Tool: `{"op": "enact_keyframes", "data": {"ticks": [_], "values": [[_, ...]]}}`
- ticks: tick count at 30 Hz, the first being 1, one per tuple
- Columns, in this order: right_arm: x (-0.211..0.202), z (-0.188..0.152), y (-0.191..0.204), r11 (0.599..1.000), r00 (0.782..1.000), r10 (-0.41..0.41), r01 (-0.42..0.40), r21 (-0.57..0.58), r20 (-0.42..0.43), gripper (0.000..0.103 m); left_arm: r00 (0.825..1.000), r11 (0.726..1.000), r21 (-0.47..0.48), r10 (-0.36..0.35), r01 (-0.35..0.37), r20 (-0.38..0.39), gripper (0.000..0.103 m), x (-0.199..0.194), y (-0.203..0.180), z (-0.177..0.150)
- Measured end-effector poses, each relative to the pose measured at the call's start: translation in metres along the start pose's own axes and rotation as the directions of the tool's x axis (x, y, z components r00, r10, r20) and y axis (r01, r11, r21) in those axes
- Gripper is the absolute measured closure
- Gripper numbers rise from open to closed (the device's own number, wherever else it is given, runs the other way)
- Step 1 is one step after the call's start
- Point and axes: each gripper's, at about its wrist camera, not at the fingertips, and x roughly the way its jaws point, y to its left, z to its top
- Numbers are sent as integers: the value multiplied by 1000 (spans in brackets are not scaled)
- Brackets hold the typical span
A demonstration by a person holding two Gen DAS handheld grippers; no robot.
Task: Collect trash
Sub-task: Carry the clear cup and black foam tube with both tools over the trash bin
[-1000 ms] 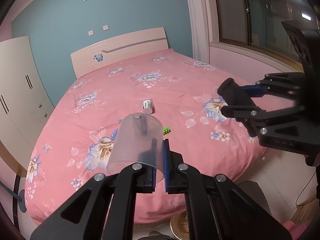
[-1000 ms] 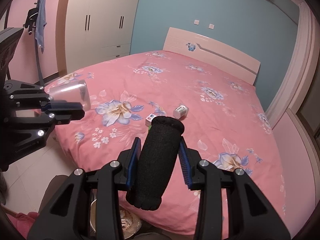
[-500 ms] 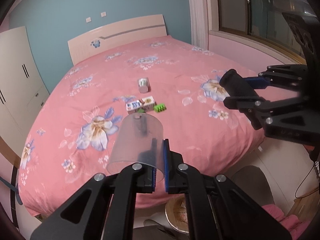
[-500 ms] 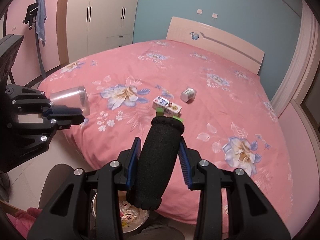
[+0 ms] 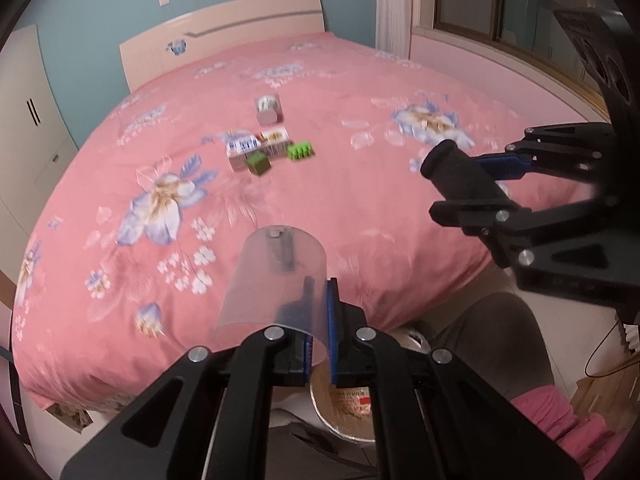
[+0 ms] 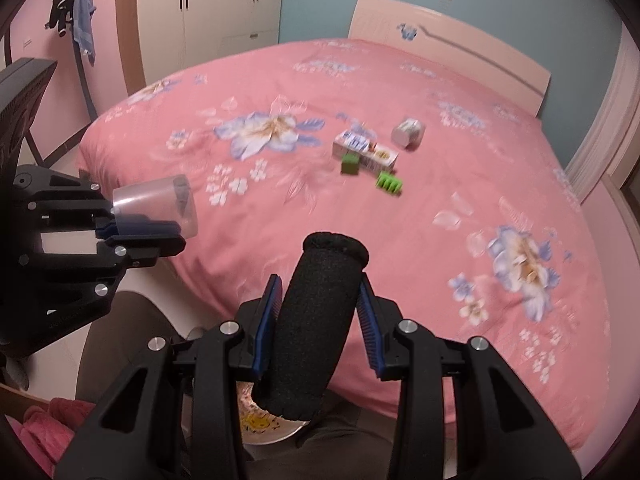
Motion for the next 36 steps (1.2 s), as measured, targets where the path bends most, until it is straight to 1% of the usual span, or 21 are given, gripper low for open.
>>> {"op": "enact_keyframes", "data": {"ticks": [4,9,13,18,25,30,31,36], "values": [[27,-15,9,1000,998,26,-26,0,-53,64,998,1000,-11,-22,22,-51,95,23,-1,-15],[62,-35,20,998,991,59,-59,2,-122,64,993,999,-27,-45,43,-109,95,50,-3,-33],[87,-53,27,996,980,88,-88,9,-178,64,984,997,-45,-66,60,-168,95,75,-5,-52],[119,-75,33,993,961,115,-113,20,-252,64,969,996,-51,-85,76,-230,95,101,-10,-73],[164,-111,39,989,921,144,-139,38,-362,64,941,992,-74,-124,106,-315,95,140,-19,-101],[193,-136,45,986,886,166,-157,57,-432,64,916,988,-96,-148,121,-372,95,167,-24,-120],[197,-138,46,985,881,169,-159,59,-442,64,909,987,-104,-155,124,-387,95,175,-25,-126],[223,-158,51,982,847,187,-169,82,-498,64,884,980,-147,-186,135,-428,95,197,-25,-142]]}}
